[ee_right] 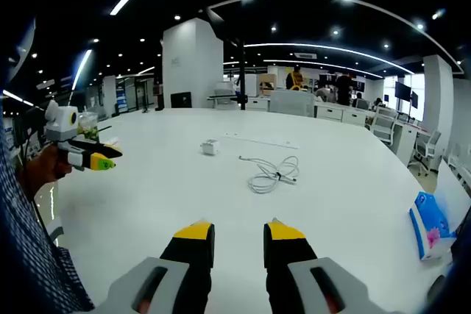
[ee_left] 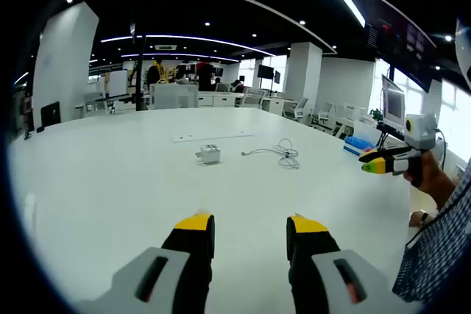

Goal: Plug the desk Type‑C cable into the charger adapter.

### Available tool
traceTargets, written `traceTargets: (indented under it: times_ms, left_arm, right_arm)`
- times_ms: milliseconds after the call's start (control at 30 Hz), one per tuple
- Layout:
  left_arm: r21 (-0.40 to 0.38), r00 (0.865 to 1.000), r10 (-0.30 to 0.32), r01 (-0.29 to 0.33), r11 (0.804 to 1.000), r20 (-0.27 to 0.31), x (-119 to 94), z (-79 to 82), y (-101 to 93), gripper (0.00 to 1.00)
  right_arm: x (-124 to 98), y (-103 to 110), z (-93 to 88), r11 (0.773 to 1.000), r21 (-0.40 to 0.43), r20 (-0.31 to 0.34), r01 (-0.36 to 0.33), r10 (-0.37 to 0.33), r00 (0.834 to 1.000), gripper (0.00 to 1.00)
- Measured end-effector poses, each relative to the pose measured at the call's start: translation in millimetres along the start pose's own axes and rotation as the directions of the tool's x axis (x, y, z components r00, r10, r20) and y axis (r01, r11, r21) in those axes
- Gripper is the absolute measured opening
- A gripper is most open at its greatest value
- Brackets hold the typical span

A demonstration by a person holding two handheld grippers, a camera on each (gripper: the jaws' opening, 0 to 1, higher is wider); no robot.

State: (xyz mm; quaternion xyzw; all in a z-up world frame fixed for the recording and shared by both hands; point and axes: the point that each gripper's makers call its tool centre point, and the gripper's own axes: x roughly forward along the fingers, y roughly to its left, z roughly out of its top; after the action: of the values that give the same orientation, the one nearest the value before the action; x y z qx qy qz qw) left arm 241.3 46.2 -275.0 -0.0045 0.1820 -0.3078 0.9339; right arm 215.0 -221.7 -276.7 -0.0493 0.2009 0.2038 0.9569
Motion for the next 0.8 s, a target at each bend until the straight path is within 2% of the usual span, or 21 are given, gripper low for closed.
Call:
traceTargets:
  times_ms: [133,400,567,800]
  left_arm:
    - [0.01,1.0,-0.023,0.024,1.0,-0.008,2,0.7,-6.4,0.39]
    - [0.009,0.999,-0.044,0.044,0.999,0.031,3,9.8,-11.9,0.39]
    - [0.013,0.999,-0.037,0.037,0.999,0.017,5,7.8,-11.5,0.39]
    - [0.008,1.0,-0.025,0.025,1.0,0.011,5,6.8,-8.0,0.39]
  right_arm:
    - [-1,0,0.3,1.0,-0.006,-0.001,0.001,-0.001,1.0,0.28]
    - [-2,-2,0.9,1.0,-0.013,0.002,-0.002,0.002,1.0,0.27]
    - [-2,1,3.3,1.0,-0.02,0.007,-0.013,0.013,1.0,0.28]
    - [0,-2,1.8,0.999,-0.04,0.009,0.006,-0.005,1.0,0.29]
